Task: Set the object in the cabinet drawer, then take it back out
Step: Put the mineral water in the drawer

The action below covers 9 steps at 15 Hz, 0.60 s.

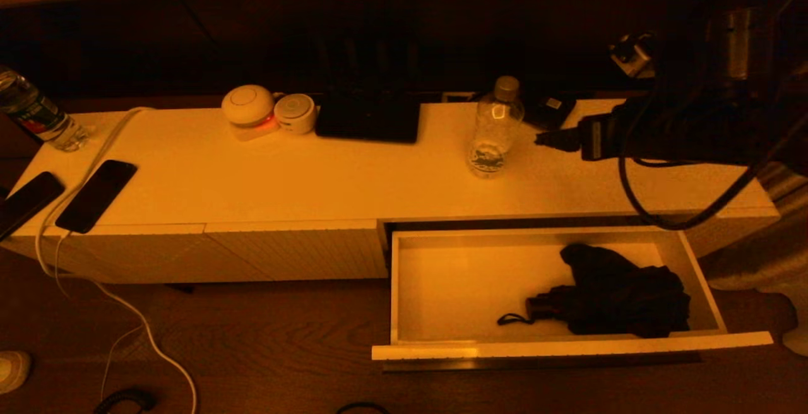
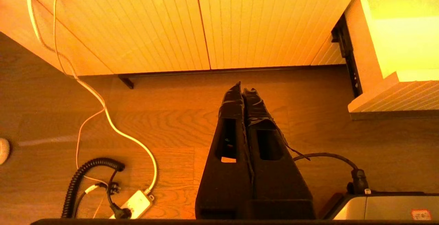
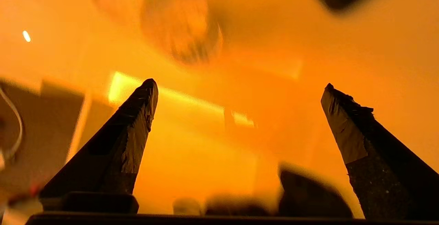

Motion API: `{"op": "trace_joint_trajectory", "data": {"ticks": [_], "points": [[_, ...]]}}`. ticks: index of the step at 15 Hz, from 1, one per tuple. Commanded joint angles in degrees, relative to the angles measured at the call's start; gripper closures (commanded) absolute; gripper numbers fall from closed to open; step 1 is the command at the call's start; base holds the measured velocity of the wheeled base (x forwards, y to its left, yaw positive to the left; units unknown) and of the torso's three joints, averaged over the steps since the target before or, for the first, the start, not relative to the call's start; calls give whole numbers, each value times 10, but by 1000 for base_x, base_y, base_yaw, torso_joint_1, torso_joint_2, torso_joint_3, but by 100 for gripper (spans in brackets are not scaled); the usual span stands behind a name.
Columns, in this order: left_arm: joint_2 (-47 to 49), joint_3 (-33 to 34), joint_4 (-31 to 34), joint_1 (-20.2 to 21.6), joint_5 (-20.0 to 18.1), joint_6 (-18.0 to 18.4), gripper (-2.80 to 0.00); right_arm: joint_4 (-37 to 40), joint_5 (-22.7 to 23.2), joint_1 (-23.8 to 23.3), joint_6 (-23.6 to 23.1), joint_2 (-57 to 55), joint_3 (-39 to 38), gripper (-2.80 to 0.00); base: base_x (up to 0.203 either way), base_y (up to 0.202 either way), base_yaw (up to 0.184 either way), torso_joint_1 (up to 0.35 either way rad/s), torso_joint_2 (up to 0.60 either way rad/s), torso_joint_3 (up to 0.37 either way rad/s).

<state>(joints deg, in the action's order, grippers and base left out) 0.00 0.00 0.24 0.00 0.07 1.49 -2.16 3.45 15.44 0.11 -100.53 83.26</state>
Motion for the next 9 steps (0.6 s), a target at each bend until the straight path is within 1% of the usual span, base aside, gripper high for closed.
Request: {"op": "trace_joint_trajectory", "data": {"ticks": [1, 5, 7, 9], "points": [[0, 0, 0, 0, 0, 0, 0, -42, -2, 16, 0, -48, 4, -280, 0, 0, 0, 0, 0, 0], [0, 0, 0, 0, 0, 0, 0, -127, -5, 34, -4, -69, -11, -280, 0, 0, 0, 0, 0, 0], [0, 0, 0, 0, 0, 0, 0, -187, -22, 44, -22, -76, -24, -280, 0, 0, 0, 0, 0, 0], [0, 0, 0, 0, 0, 0, 0, -253, -37, 49, -28, -102, -24, -280, 0, 0, 0, 0, 0, 0]]}}
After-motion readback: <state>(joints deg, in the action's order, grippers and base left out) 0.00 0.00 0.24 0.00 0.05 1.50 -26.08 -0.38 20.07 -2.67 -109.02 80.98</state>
